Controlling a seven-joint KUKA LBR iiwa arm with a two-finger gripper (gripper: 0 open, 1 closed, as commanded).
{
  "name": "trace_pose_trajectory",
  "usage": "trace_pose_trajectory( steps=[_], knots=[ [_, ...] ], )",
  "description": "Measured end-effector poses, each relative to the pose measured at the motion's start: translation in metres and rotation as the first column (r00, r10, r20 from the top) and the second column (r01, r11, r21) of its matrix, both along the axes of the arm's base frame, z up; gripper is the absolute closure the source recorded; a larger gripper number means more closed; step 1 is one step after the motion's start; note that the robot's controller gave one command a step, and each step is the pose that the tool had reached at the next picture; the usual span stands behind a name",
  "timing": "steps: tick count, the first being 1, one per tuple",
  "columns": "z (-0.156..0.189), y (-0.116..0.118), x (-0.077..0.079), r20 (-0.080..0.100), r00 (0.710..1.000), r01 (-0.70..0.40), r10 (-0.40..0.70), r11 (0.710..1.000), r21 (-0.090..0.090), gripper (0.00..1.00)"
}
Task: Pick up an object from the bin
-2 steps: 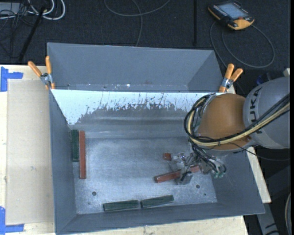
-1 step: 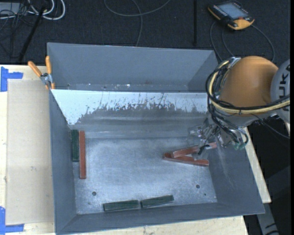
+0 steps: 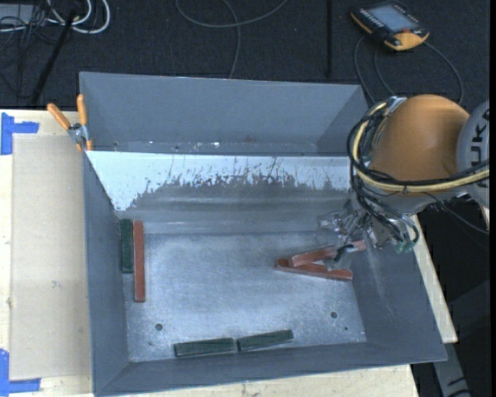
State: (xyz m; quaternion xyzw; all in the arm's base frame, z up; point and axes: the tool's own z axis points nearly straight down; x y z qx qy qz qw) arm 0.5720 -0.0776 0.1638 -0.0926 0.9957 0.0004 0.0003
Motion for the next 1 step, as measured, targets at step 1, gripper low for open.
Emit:
trace_pose_trajectory(
  steps=[1],
  knots=[
    [0.0443,0.0030,0.0223,-0.003,1.000,-0.029,0.029,1.000,0.000,1.00]
  ],
)
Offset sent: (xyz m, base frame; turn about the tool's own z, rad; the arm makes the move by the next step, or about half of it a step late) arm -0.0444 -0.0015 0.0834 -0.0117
